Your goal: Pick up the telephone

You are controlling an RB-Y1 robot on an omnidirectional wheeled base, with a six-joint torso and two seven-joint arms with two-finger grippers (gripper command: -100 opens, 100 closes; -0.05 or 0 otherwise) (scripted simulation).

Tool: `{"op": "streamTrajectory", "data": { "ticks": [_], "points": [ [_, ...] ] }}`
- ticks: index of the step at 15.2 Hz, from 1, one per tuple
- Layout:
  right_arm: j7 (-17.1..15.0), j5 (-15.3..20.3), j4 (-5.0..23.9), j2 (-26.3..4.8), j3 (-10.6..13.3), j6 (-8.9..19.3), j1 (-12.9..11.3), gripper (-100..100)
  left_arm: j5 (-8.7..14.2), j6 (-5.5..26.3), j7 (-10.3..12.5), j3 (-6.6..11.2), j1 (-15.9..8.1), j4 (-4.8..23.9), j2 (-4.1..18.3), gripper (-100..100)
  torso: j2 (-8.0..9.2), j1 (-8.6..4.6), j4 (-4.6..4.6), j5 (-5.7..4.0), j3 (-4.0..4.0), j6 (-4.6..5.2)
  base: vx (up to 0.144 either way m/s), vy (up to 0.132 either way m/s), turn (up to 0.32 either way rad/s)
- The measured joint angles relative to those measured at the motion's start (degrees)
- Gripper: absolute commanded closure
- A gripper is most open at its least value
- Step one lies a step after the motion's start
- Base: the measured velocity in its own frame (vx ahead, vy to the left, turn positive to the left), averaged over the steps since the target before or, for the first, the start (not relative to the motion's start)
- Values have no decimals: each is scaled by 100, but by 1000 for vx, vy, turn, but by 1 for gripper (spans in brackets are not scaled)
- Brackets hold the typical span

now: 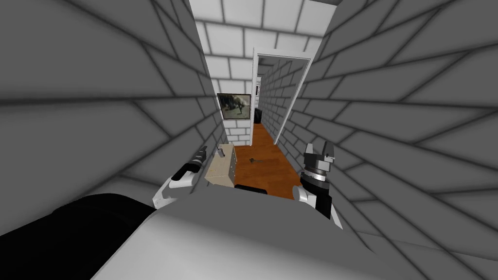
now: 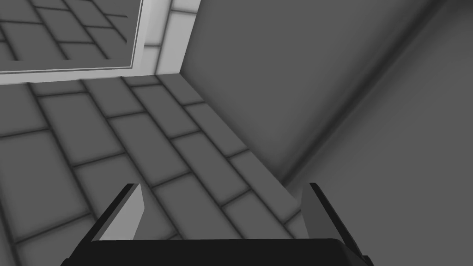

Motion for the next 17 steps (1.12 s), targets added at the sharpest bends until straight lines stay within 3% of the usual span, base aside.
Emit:
{"op": "streamTrajectory", "data": {
  "ticks": [15, 17],
  "points": [
    [0, 0, 0, 0, 0, 0, -1, 0, 478, 1415, -48, 661, -127, 793, 239, -100, 17, 19, 3, 5, 9, -1, 46, -34, -92],
    [0, 0, 0, -1, -1, 0, 0, 0, 512, 1606, -46, 717, -104, 793, 243, -100, 23, 24, 4, 5, 12, -4, 36, -20, -86]
  ]
}}
